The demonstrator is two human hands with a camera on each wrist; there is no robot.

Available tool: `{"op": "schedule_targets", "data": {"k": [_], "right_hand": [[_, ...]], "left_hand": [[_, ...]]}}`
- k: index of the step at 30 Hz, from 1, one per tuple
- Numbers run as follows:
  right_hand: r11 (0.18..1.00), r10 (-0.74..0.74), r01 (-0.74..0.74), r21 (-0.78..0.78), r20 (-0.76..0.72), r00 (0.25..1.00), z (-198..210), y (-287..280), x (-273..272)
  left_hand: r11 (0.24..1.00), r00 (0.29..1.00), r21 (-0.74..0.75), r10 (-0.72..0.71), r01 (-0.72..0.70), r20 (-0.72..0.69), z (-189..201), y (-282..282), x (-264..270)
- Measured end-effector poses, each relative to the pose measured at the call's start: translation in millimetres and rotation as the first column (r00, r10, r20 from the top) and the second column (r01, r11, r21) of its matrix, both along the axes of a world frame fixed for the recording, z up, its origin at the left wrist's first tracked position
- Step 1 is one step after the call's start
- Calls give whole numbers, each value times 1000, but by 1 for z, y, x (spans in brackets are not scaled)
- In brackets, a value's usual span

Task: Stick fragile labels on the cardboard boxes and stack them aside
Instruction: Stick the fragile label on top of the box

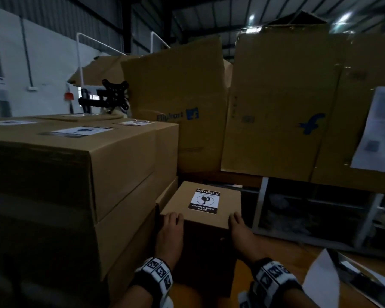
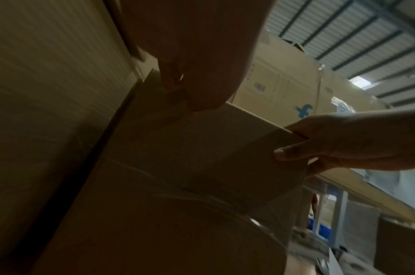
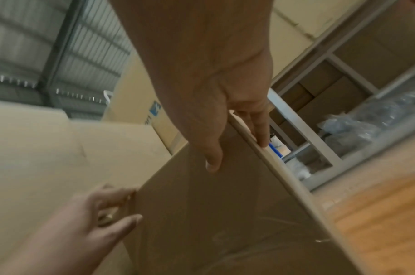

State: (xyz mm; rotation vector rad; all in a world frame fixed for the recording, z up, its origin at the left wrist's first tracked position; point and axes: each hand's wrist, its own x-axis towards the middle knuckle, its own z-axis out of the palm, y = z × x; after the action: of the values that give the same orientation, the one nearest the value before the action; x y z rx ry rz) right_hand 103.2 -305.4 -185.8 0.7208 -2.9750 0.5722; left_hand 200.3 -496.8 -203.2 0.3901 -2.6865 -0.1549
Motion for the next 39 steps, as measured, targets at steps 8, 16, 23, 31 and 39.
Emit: {"op": "schedule_targets", "data": {"k": [8,16,23,31,39], "right_hand": [[999,-2,1,35,30,1000,4,-37,-45],[999,-5,3,50,42,999,5,-36,-56],[996,26,-28,81,26,999,34,-4,-43],[992,-80,63,-110,-150,986,83,109,35],[932,-283,187,-311,-304,910,73,263,152]], "left_hand": [[1000,1000,6,15,-15,-18,-6,-29,-47],[999,999,-9,32,-32,-4,-8,-29,-56],[1000,994,-15,12,-11,108,26,-25,-52],[924,935,143,-351,356,-58,66,68,-34],[688,744,284,-606,668,-282,68,238,31]]}}
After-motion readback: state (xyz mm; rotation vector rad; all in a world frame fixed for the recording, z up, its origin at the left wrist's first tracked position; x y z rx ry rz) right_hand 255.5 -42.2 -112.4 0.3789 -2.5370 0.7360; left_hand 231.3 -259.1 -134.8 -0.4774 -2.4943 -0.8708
